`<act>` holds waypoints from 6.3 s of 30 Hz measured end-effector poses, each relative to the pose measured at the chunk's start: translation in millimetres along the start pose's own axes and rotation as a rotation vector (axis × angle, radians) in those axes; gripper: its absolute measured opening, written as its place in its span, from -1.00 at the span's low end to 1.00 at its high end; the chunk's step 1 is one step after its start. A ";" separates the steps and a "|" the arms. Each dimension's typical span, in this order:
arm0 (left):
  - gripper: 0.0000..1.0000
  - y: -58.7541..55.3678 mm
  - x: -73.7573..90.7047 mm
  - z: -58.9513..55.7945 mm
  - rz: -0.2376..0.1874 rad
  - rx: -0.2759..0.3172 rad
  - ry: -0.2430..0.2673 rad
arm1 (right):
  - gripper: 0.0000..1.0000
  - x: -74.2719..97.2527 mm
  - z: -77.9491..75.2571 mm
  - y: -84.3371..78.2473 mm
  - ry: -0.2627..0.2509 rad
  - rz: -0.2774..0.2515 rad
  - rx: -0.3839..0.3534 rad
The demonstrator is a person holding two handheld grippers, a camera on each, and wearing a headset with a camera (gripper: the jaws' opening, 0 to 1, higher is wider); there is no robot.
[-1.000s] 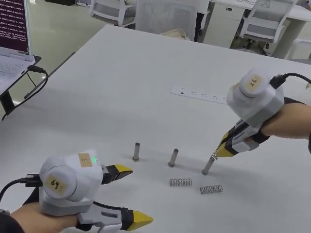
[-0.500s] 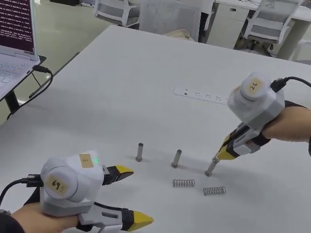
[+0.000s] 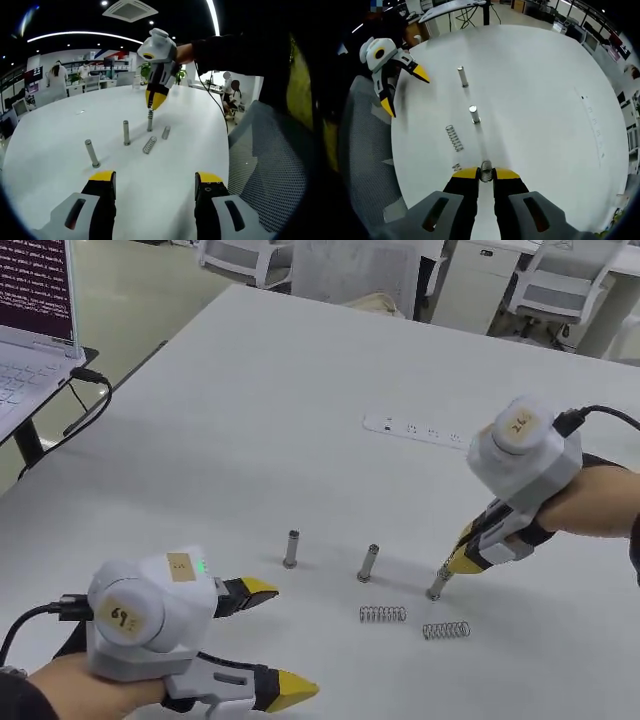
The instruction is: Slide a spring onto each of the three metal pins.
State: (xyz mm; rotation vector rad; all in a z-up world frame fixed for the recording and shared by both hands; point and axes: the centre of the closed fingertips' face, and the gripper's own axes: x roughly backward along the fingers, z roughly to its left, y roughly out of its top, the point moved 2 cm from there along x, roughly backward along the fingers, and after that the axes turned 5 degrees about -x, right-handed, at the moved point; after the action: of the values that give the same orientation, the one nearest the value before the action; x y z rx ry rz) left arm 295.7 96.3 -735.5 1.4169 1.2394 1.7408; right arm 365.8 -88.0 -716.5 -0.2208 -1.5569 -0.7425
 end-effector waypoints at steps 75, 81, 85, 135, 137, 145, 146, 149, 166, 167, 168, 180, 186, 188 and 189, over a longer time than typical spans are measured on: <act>0.13 1.1 -0.4 -0.2 0.006 0.002 0.000 | -0.47 -17.0 -10.0 -14.6 -0.035 -0.034 0.002; 0.13 1.9 -2.6 -1.7 0.008 -0.002 -0.006 | -0.45 -12.2 -12.3 -22.9 -0.040 -0.032 -0.006; 0.13 3.7 -4.0 -2.3 0.007 -0.005 -0.010 | -0.45 -11.2 -11.5 -28.2 -0.042 -0.028 -0.008; 0.01 7.4 1.3 -5.0 0.028 -0.018 -0.001 | -0.69 -45.2 35.4 -62.7 0.051 -0.009 0.024; 0.01 8.1 0.7 -5.7 0.028 -0.019 -0.002 | -0.70 -45.3 35.6 -62.7 0.043 -0.009 0.038; 0.00 8.4 3.9 -5.3 0.026 -0.020 0.003 | -0.76 -46.3 37.6 -63.2 0.031 0.001 0.094; 0.00 7.9 4.5 -5.1 0.028 -0.021 0.005 | -0.78 -46.7 38.7 -62.8 0.035 0.001 0.100; -0.01 6.9 5.4 -4.4 0.026 -0.019 0.008 | -0.81 -46.9 38.9 -62.7 0.027 0.007 0.117; -0.06 10.4 0.8 -7.4 0.019 -0.029 -0.007 | -0.83 -42.5 40.8 -59.7 0.022 -0.003 0.148; -0.06 10.7 0.5 -7.6 0.019 -0.031 -0.008 | -0.83 -42.1 41.6 -59.3 0.023 -0.004 0.149; -0.06 10.8 0.1 -8.0 0.020 -0.032 -0.010 | -0.83 -41.4 42.8 -58.6 0.024 -0.002 0.151; -0.10 20.6 -7.4 -11.6 0.012 -0.061 -0.035 | -0.84 -30.3 68.9 -37.5 0.060 0.011 0.208; -0.12 27.5 -14.4 -15.4 0.011 -0.086 -0.060 | -0.84 -23.1 82.6 -19.4 0.083 0.000 0.238; -0.13 29.3 -16.5 -17.0 0.011 -0.093 -0.069 | -0.84 -21.6 85.5 -15.3 0.083 -0.001 0.247; -0.13 30.5 -17.5 -17.9 0.010 -0.094 -0.073 | -0.84 -21.1 87.1 -14.0 0.085 0.001 0.251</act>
State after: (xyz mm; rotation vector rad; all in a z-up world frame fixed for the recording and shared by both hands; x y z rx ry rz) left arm 287.1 63.4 -715.5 1.4210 1.0999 1.7149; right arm 289.8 -42.9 -737.0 -0.0041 -1.5521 -0.5418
